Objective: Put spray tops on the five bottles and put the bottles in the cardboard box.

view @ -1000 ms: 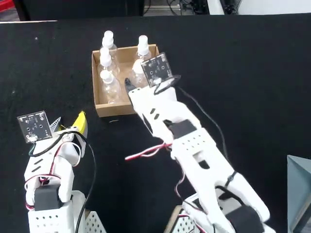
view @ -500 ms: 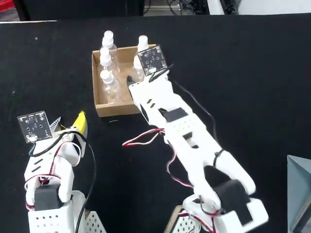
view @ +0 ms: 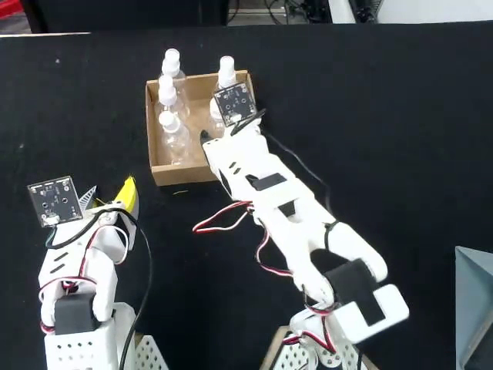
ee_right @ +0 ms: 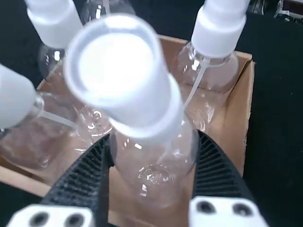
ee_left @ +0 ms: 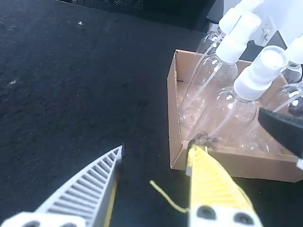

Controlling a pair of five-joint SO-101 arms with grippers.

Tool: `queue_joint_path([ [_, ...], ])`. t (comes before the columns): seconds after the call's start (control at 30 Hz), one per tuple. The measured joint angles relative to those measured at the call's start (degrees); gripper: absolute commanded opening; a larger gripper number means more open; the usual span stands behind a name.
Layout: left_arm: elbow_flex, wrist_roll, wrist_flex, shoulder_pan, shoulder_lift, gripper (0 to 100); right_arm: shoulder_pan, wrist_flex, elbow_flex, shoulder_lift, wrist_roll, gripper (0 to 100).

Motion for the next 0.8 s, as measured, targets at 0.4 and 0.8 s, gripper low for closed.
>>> queue_joint_path([
  [0.4, 0.00, 0.00, 0.00, 0.00, 0.00, 20, 0.00, -0.09, -0.53, 1.58, 0.00, 15.3],
  [0.8, 0.00, 0.00, 0.00, 0.00, 0.00, 20, 0.00, -0.79, -0.62, 2.46, 0.00, 15.4],
])
